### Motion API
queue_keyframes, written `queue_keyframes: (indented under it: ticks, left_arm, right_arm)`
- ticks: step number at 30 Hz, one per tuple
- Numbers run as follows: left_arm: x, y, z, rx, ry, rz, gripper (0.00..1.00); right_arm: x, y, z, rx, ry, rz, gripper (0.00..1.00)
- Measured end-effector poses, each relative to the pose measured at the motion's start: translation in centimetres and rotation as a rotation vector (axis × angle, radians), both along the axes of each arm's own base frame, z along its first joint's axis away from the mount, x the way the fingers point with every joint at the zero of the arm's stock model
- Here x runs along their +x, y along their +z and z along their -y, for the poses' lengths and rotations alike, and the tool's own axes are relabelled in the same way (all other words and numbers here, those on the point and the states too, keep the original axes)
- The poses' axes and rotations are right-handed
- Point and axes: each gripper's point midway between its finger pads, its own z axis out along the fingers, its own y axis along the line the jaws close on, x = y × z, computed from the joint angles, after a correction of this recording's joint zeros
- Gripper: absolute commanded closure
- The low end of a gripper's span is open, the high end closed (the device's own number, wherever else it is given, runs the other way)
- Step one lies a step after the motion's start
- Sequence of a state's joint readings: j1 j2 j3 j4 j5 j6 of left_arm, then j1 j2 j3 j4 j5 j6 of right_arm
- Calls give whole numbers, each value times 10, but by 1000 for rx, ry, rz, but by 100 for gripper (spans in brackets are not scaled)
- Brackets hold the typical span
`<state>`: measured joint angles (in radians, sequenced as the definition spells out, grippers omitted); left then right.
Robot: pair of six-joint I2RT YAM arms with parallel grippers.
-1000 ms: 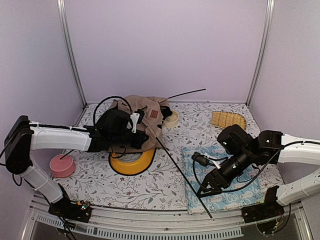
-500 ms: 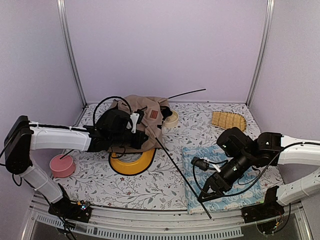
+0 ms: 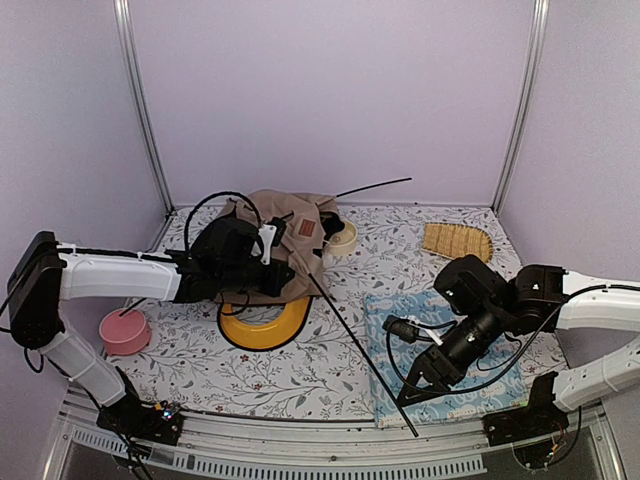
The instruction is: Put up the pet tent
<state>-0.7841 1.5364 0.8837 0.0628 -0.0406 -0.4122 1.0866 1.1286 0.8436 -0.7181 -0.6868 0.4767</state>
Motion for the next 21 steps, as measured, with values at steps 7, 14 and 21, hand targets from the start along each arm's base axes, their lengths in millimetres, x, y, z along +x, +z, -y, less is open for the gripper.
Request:
queue_keyframes:
  ticks: [7, 14, 21]
  left_arm:
    - [1, 1, 0, -6, -3, -1, 100]
    - [1, 1, 0, -8, -4, -2, 100]
    - [1, 1, -1, -11, -6, -5, 100]
  right_arm:
    - [-5, -2, -2, 2, 5, -10, 49]
    - [-15, -23, -1, -38, 4, -49, 56]
    - [-19, -29, -5, -41, 3, -62, 73]
